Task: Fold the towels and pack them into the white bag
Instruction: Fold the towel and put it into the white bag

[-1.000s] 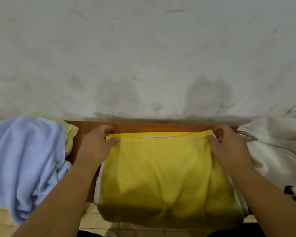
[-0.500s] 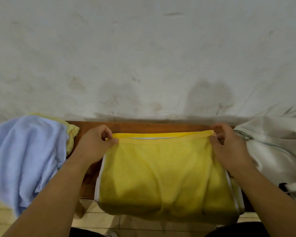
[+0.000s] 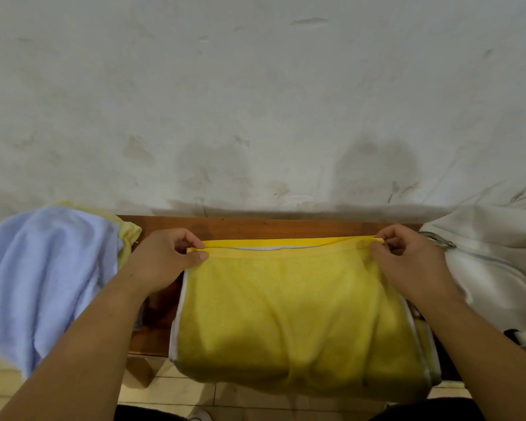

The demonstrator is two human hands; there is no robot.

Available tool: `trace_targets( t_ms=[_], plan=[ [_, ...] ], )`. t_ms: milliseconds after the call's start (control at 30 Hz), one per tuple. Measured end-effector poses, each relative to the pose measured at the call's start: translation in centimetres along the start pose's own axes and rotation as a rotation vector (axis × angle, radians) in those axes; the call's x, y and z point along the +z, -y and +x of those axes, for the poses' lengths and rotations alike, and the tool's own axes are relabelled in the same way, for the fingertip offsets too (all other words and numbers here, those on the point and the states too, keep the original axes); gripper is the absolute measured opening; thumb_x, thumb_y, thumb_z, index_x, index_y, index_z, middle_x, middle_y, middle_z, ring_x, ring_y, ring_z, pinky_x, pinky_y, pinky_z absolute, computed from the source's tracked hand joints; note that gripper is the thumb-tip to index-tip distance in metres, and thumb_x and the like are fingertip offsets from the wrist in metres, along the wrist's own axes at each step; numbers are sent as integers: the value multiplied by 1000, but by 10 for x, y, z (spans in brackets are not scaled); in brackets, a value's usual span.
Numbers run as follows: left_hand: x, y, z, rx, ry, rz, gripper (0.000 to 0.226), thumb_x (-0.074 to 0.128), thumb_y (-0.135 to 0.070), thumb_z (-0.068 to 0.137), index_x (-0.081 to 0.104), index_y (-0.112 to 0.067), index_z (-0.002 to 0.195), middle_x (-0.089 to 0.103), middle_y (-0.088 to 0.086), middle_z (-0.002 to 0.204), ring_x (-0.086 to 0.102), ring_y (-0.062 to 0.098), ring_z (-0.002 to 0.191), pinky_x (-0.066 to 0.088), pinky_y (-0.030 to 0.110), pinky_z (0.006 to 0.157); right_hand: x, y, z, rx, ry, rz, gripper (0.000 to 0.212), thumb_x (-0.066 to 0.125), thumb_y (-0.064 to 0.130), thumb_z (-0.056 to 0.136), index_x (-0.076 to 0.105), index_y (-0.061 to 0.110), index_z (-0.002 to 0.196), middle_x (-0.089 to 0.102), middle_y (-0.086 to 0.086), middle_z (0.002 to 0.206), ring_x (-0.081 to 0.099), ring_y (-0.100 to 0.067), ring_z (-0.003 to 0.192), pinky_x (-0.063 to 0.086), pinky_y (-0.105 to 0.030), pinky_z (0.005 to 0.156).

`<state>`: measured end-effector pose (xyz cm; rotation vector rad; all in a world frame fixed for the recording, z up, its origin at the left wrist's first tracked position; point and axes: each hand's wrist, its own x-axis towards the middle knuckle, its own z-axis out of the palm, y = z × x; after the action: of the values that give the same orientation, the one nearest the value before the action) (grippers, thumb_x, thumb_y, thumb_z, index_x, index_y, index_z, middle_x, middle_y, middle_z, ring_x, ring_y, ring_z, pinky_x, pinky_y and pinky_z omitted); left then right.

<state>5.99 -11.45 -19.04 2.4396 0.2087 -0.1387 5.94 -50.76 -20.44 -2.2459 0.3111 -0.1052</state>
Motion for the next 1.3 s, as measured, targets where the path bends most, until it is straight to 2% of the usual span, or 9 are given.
trace_targets(
  t_ms=[167,333,600,800,933,1033,1133,1233,1300],
  plan=[
    [3,1,3,9,-28,-80,9,78,-31,86,69,-28,85,72,-8,85,64,11,78,49,26,68,1,-3,2,-28,-21,2,10,67,34,95,64,27,88,69,10,84,63,-10,81,49,-32,71],
    [11,-5,4,-38,-97,-100,20,73,-39,89,67,-21,84,67,-4,75,53,10,64,39,22,58,2,-7,8,29,-41,42,9,65,36,95,65,28,90,71,11,89,64,-13,89,49,-35,80],
    [21,-10,7,-162,-208,-127,27,75,-47,85,72,-20,85,70,-6,80,61,9,75,42,23,60,5,-7,8,45,-41,80,10,66,32,95,65,25,88,73,8,84,64,-11,84,43,-25,66],
    [25,-12,9,-221,-234,-72,31,75,-52,83,69,-22,81,70,-6,80,62,11,76,49,29,64,4,-9,8,72,-21,141,11,66,25,94,73,28,87,74,4,84,67,-17,84,51,-33,74],
    [23,-12,10,-196,-219,-84,29,72,-51,86,73,-24,95,68,-10,87,61,8,82,46,28,67,3,-10,10,84,-31,140,13,65,29,95,78,30,95,75,10,90,68,-13,91,56,-37,86],
    [17,-15,8,-158,-180,-78,31,70,-47,90,76,-20,104,68,-7,95,60,11,90,43,28,77,1,-10,10,60,-39,75,16,64,29,96,79,26,100,75,10,94,67,-13,96,53,-36,88],
    [7,-15,6,-131,-104,-98,17,70,-43,90,74,-28,96,69,-10,97,63,10,94,46,27,79,-1,-8,9,72,-41,55,17,64,27,96,80,24,101,75,10,97,65,-13,100,52,-36,92],
    [1,-12,6,-114,-70,-131,8,74,-41,87,74,-33,88,73,-16,86,67,4,83,52,26,80,-2,-9,10,71,-40,36,19,64,27,96,80,23,106,75,8,104,64,-13,105,51,-37,97],
    [-2,-15,4,-106,-79,-143,9,76,-42,85,75,-33,86,73,-18,76,67,0,72,52,21,73,-2,-11,11,61,-39,20,22,65,28,97,78,21,113,75,6,109,64,-13,106,50,-35,97]
  ],
)
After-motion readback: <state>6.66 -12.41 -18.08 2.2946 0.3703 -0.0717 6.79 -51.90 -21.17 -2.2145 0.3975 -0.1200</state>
